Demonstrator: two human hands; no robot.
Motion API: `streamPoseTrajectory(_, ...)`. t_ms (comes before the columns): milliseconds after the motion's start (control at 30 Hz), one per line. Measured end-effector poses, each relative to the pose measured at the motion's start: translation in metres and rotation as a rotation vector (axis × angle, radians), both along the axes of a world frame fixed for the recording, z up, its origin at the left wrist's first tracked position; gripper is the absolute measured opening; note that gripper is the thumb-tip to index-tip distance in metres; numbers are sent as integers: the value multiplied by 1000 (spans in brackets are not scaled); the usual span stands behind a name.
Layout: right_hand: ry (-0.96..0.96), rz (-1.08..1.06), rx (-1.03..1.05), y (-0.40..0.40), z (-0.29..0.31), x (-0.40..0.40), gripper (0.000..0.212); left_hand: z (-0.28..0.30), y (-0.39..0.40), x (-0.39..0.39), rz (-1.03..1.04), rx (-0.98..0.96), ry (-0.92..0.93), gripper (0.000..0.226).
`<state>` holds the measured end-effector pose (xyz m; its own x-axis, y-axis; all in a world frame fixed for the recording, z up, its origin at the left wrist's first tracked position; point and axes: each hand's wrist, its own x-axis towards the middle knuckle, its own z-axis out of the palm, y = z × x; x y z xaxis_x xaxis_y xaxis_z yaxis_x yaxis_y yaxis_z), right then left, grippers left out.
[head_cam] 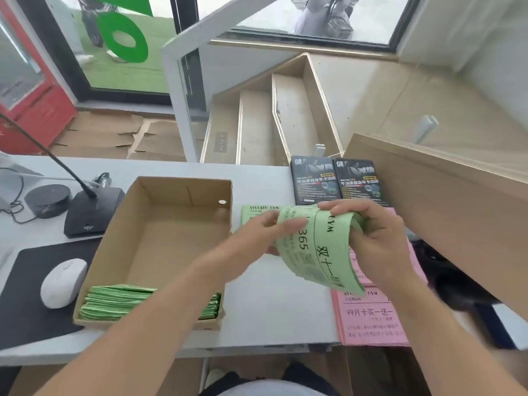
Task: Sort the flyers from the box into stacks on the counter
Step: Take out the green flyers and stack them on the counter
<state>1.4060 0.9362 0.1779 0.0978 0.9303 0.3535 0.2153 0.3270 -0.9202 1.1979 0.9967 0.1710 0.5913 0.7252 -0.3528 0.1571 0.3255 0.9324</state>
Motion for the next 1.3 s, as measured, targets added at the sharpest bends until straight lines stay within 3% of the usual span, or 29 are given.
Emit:
streamPoseTrajectory(67, 202, 43, -81, 0, 0, 5, 29, -3, -1, 15, -40, -276, -192, 45)
streamPoseTrajectory(133, 252, 47, -187, 0, -7, 15, 18, -1, -10, 27, 53, -401, -305, 34)
streamPoseTrajectory(200, 296, 2, -337, -3, -20, 27, 34, -5, -16, 41, 183, -426, -363, 25)
streamPoseTrajectory(300, 601, 153, -670, -20, -33, 45, 57, -16, -21, 62, 413, -409, -450, 29)
streamPoseTrajectory(333, 595, 237, -739, -28, -35, 49, 58, -19, -23, 68, 482, -402, -463, 29)
streamPoseTrajectory(400, 335, 264, -779, -39, -41, 54, 36, -27, -26, 75, 568, -410, -469, 28)
streamPoseTrajectory(433, 196, 188, -764, -41, -45, 56, 29, -32, -27, 77, 581, -410, -463, 29)
streamPoseTrajectory(533, 25, -59, -655, -34, -56, 72, 19, -46, -26, 68, 590, -277, -418, 27)
streamPoseTrajectory(600, -112, -109, -577, -26, -56, 86, 18, -51, -23, 50, 599, -52, -276, 25)
streamPoseTrajectory(700, -347, -123, -529, -14, -58, 98, 25, -57, -18, 23, 441, 325, 141, 23)
streamPoseTrajectory(800, -456, -88, -506, -4, -67, 86, 24, -63, -30, 14, 360, 566, 455, 33)
streamPoseTrajectory(933, -536, -9, -478, -2, -96, 66, 18, -73, -41, 5, 404, 578, 634, 34)
streamPoseTrajectory(1167, -744, 43, -476, 2, -124, 50, 29, -92, -37, 8, 87, 786, 1015, 49)
streamPoseTrajectory(1300, -628, 145, -659, 13, -121, 52, 29, -89, -21, 10, -8, 784, 1084, 53)
